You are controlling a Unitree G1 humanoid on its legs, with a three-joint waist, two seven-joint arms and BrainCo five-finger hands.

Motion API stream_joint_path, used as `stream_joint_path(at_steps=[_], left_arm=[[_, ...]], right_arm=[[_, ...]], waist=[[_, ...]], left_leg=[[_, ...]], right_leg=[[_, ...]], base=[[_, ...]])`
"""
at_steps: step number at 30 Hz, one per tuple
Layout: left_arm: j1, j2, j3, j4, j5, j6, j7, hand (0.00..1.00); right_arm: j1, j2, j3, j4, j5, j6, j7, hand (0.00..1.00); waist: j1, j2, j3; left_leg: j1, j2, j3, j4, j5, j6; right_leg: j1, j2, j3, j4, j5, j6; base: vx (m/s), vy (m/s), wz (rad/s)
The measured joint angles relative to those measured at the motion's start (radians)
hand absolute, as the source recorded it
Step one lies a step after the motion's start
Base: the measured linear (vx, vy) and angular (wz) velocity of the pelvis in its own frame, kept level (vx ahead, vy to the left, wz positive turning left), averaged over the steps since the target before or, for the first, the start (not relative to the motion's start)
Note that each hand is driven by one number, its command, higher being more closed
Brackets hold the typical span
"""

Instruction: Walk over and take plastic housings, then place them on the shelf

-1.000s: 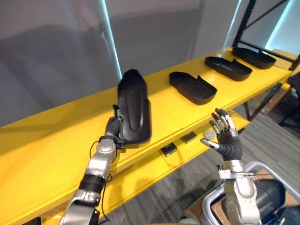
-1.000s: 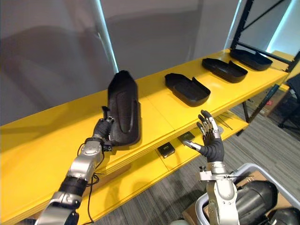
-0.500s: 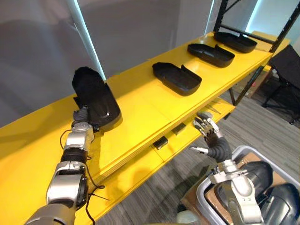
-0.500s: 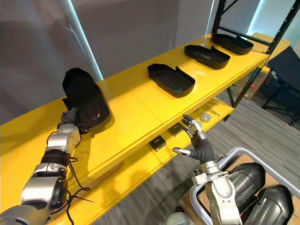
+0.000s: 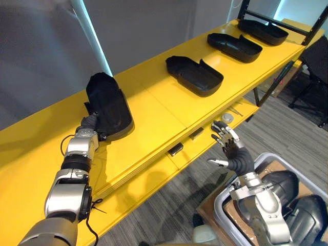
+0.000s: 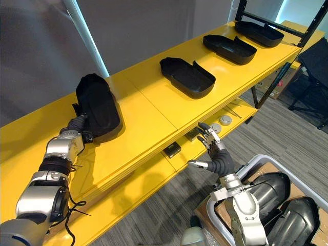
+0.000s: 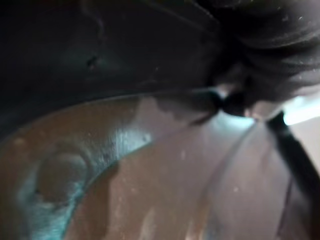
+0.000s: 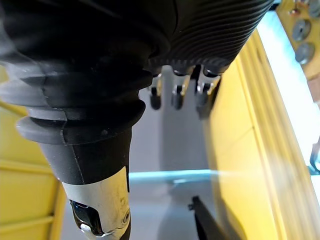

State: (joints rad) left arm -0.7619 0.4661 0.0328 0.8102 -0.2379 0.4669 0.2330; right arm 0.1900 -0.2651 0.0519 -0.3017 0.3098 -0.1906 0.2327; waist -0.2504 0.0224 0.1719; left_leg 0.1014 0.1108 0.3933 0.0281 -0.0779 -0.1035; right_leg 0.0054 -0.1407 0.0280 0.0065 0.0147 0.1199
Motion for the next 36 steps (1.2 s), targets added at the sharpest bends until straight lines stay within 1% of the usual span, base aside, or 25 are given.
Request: stream_joint_path(at_steps=[2,6,8,11,12,18,20,22,26,30,32,35,36], left_arm=[[0.000,0.001,-0.005,0.006,-0.002,0.000,0.002,0.00],[0.000,0.013,-0.005,0.026,-0.028,-0.003,-0.002,0.00],[0.000,0.025,-0.005,0.026,-0.040,-0.006,-0.015,0.00],[0.001,0.027,-0.005,0.029,-0.045,-0.007,-0.025,0.00],[0.004,0.031,-0.005,0.030,-0.064,-0.008,-0.035,0.00],[0.018,0.038,-0.004,0.029,-0.107,-0.032,-0.049,0.00],[0.018,0.038,-0.004,0.026,-0.098,-0.032,-0.052,0.00],[0.018,0.038,-0.005,0.026,-0.066,-0.031,-0.049,0.00],[0.018,0.039,-0.004,0.029,-0.065,-0.029,-0.044,0.00],[0.018,0.048,0.007,0.035,-0.052,-0.030,-0.051,0.00],[0.018,0.059,0.007,0.046,-0.002,-0.036,-0.046,0.00],[0.006,0.109,0.019,0.057,0.102,-0.047,-0.043,0.00],[-0.023,0.145,0.027,0.058,0.186,-0.048,-0.050,0.00]], right_arm=[[0.000,0.000,0.000,0.000,0.000,0.000,-0.014,0.00],[0.002,-0.001,-0.001,0.000,0.007,0.000,-0.014,0.00],[0.003,-0.001,-0.001,0.000,0.034,0.000,-0.013,0.00],[0.004,-0.003,-0.001,0.000,0.039,0.000,-0.012,0.00],[0.003,-0.003,-0.001,0.000,0.039,0.000,-0.013,0.00],[0.004,-0.003,0.001,0.000,0.039,0.000,-0.018,0.00],[0.004,-0.003,0.003,0.000,0.039,0.000,-0.024,0.00],[0.004,-0.003,0.015,0.003,0.038,0.000,-0.041,0.00],[0.006,-0.003,0.047,0.004,0.038,0.000,-0.074,0.00],[0.013,-0.004,0.048,0.008,0.038,0.000,-0.082,0.00],[0.025,-0.004,0.050,0.013,0.039,0.000,-0.082,0.00],[0.038,-0.007,0.059,0.022,0.042,0.000,-0.084,0.00],[0.045,-0.013,0.071,0.033,0.048,-0.002,-0.083,0.00]], waist=[[-0.003,0.001,0.001],[-0.011,0.004,0.008],[-0.012,0.007,0.020],[-0.012,0.008,0.020],[-0.012,0.008,0.020],[-0.011,0.008,0.020],[-0.011,0.008,0.020],[-0.012,0.008,0.020],[-0.012,0.008,0.020],[-0.012,0.009,0.019],[-0.012,0.014,0.017],[-0.017,0.016,0.015],[-0.015,0.016,0.015]], left_leg=[[0.001,0.000,0.000,0.000,0.000,0.000],[0.011,0.000,0.000,0.000,0.000,0.000],[0.017,0.000,0.000,0.000,0.000,0.000],[0.020,0.001,-0.001,0.000,0.000,0.000],[0.020,0.001,-0.001,0.000,0.000,0.000],[0.020,0.001,-0.004,0.000,0.000,0.000],[0.020,0.000,-0.006,0.000,0.000,0.000],[0.020,0.001,-0.007,0.000,0.001,0.000],[0.020,0.002,-0.006,0.000,0.003,0.000],[0.021,0.002,-0.003,0.000,0.004,-0.001],[0.021,0.003,-0.001,0.000,0.004,-0.001],[0.021,0.003,0.001,0.000,0.006,-0.001],[0.021,0.003,0.001,0.000,0.007,-0.002]], right_leg=[[0.001,0.000,0.000,-0.001,0.001,0.000],[0.012,0.000,0.000,-0.005,0.001,0.001],[0.019,0.000,-0.001,-0.006,0.002,0.001],[0.028,0.000,-0.003,-0.017,0.007,0.003],[0.030,0.000,-0.004,-0.020,0.008,0.003],[0.032,0.000,-0.006,-0.021,0.008,0.004],[0.033,-0.001,-0.009,-0.021,0.009,0.004],[0.034,-0.001,-0.012,-0.021,0.009,0.004],[0.037,0.000,-0.012,-0.030,0.016,0.002],[0.037,0.001,-0.006,-0.034,0.021,0.000],[0.036,0.001,-0.004,-0.034,0.022,0.001],[0.034,0.002,-0.001,-0.033,0.024,0.001],[0.034,0.002,0.000,-0.033,0.025,0.000]], base=[[0.00,0.000,0.00],[0.00,0.000,0.00],[0.00,0.000,0.00],[0.00,0.000,0.00],[0.00,0.000,0.00],[0.00,0.000,0.00],[0.00,0.000,0.00],[0.00,0.000,0.00],[0.00,0.000,0.00],[-0.02,-0.011,-0.02],[-0.03,-0.020,-0.03],[-0.02,-0.013,-0.02],[0.00,0.000,0.00]])
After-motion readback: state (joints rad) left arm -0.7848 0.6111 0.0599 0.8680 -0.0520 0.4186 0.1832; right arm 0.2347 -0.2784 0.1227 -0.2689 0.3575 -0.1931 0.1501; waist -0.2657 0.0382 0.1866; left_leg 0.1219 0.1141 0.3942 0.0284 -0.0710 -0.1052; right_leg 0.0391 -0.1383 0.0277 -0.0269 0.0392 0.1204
